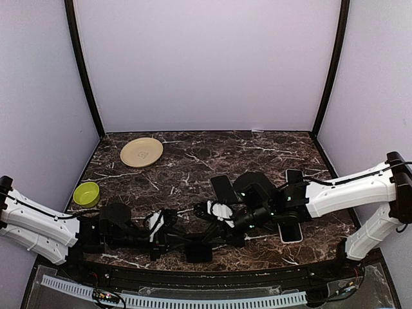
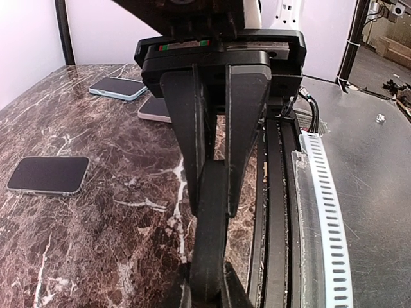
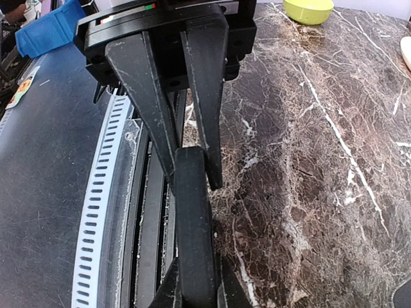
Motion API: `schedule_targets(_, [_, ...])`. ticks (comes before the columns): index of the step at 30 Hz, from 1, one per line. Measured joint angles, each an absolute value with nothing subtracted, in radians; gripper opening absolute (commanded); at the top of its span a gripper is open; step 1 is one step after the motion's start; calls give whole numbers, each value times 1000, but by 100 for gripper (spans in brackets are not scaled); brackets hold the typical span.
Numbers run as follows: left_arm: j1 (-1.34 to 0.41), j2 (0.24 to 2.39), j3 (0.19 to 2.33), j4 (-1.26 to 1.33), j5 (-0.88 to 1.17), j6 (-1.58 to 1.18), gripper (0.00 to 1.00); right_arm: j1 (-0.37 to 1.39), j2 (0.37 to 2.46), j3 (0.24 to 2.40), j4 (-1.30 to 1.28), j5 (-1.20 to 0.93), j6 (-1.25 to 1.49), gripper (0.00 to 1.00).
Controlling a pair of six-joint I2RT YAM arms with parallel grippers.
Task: Put the phone into the phone case
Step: Press the phone with the phone case.
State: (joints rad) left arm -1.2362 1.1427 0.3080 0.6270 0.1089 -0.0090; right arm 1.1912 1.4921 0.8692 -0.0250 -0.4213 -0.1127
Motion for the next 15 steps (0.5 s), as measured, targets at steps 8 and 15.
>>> schedule_targets(8, [-1235,1128,389,522,128,-25,0,1191,1405,831,26,-426,-27,45])
schedule_targets(15, [-1235,1081,445,524,183,-51,0,1191,1377,773,121,-442,50,15])
